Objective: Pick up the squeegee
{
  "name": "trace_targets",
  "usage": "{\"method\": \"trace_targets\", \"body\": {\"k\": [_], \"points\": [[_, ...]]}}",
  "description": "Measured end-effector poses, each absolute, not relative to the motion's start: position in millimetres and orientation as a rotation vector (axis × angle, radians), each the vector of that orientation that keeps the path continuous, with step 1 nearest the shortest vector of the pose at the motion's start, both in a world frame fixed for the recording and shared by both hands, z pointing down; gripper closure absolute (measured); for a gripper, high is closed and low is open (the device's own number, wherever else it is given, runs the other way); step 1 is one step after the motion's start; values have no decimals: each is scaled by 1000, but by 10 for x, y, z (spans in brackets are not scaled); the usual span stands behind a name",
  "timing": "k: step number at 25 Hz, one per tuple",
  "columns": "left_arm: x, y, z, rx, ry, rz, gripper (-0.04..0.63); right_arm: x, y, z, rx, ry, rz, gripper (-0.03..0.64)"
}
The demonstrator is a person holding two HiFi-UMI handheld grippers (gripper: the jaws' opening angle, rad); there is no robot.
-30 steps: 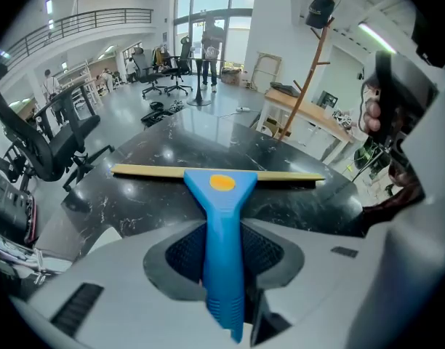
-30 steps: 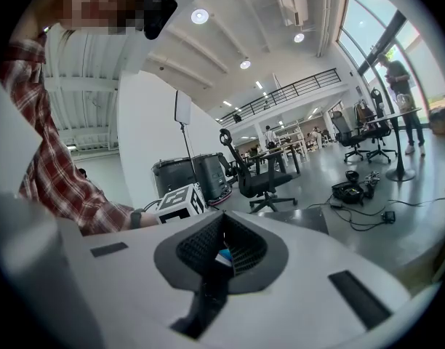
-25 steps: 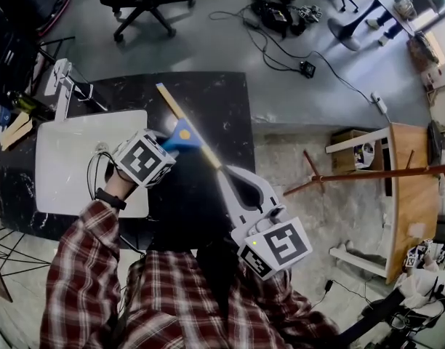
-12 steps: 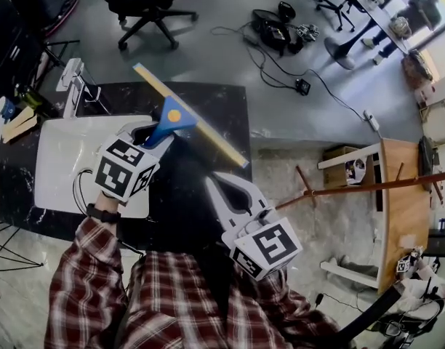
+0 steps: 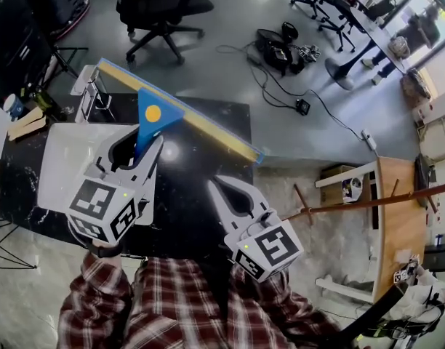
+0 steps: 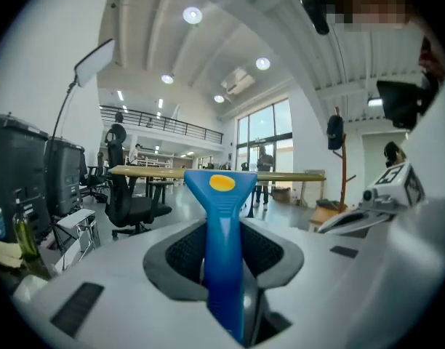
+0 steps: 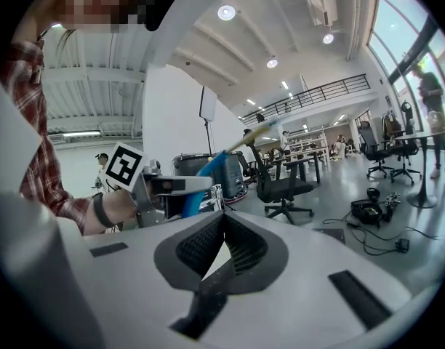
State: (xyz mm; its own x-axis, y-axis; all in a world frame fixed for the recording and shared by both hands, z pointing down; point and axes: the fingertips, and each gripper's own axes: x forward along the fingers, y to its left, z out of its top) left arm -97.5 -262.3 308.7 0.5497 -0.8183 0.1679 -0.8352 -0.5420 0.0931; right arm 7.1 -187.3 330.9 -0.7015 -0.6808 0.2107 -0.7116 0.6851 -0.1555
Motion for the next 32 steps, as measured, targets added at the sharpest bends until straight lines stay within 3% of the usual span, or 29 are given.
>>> {"method": "trace_targets", "body": {"k": [7, 32], "points": [[-1277, -2248, 2737, 2541, -1463, -183, 457, 99, -1974, 3221, 1166, -2770, 298, 604], [-1289, -2099, 2662, 2567, -1462, -140, 457, 121, -2032, 3145, 1201, -2773, 285, 606]]}}
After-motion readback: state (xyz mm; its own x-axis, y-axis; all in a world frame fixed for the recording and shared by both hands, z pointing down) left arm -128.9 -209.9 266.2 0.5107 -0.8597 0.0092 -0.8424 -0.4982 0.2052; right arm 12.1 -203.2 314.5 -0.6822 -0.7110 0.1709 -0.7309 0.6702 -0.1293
